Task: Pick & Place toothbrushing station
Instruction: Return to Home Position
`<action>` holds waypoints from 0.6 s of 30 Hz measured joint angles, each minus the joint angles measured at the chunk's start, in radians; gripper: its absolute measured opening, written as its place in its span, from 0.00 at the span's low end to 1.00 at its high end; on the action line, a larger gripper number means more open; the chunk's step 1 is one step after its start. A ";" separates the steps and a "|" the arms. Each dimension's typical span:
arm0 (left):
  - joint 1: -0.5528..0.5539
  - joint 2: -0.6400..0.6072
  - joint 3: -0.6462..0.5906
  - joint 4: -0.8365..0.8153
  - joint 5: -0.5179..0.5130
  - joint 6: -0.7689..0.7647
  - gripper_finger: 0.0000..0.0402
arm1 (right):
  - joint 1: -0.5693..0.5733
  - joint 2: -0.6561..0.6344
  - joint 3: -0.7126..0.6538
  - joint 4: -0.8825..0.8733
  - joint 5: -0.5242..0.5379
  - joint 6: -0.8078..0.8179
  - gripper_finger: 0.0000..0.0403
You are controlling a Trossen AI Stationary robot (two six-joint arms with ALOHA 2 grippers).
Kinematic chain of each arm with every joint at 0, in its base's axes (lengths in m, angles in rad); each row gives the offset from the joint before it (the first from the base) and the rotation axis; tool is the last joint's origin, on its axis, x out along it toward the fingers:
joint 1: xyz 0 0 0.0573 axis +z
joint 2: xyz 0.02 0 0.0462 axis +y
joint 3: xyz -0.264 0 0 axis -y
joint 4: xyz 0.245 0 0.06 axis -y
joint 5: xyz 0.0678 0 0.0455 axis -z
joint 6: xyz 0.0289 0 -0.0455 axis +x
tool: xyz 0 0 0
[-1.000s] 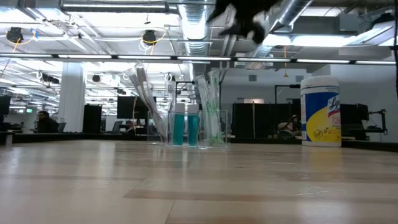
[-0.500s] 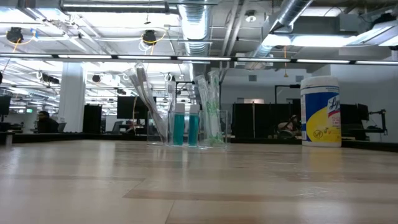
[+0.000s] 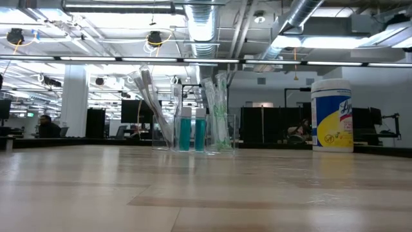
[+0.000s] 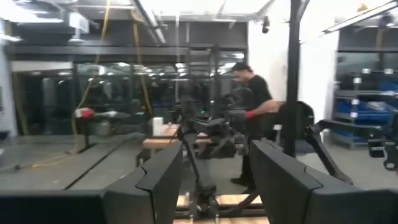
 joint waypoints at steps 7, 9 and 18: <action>-0.001 -0.161 -0.255 0.007 -0.181 -0.026 0.45 | 0.098 -0.304 -0.303 0.414 -0.148 -0.302 0.47; -0.028 -0.230 -0.323 0.018 -0.225 -0.031 0.45 | 0.095 -0.377 -0.397 0.547 -0.240 -0.388 0.47; -0.103 -0.528 -0.551 0.020 -0.343 -0.057 0.45 | 0.098 -0.766 -0.646 0.435 -0.265 -0.401 0.47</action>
